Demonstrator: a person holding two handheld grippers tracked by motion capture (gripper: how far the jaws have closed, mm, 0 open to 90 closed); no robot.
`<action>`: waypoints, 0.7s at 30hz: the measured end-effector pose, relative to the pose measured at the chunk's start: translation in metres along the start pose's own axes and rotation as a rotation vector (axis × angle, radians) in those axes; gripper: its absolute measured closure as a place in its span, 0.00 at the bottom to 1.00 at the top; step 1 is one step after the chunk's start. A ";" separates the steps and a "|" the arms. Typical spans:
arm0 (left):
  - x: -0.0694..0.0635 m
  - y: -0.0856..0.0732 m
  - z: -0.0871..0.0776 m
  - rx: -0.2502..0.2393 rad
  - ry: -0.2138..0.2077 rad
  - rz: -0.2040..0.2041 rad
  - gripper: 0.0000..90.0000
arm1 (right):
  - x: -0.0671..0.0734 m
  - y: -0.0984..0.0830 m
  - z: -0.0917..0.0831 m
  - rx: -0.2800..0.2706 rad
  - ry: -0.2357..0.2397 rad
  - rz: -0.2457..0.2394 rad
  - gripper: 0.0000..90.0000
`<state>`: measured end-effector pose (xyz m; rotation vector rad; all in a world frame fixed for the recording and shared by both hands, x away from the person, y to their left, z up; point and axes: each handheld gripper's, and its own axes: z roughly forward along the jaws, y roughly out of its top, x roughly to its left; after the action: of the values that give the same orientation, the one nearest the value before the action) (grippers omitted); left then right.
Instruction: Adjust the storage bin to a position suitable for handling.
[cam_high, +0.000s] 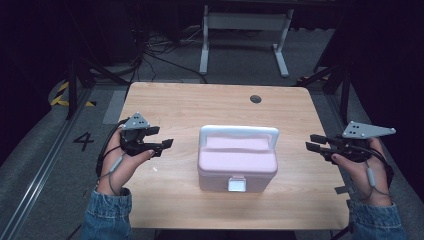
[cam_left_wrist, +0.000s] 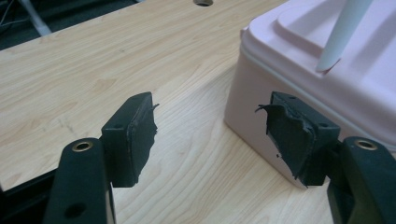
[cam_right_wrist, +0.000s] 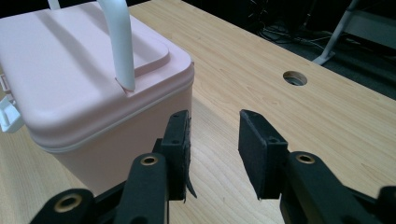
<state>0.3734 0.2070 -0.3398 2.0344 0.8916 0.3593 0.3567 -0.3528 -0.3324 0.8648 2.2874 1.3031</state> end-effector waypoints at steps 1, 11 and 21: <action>-0.001 0.002 0.001 -0.005 -0.003 0.005 0.38 | 0.001 0.000 0.000 -0.002 0.000 0.002 0.71; -0.018 0.020 0.010 -0.058 -0.067 0.036 0.38 | 0.004 -0.007 -0.007 -0.001 -0.013 0.028 0.70; -0.037 0.037 0.029 -0.071 -0.136 0.098 0.40 | 0.005 -0.016 -0.015 0.004 -0.032 0.048 0.69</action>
<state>0.3804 0.1497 -0.3244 2.0151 0.6886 0.2978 0.3394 -0.3654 -0.3384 0.9411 2.2591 1.2959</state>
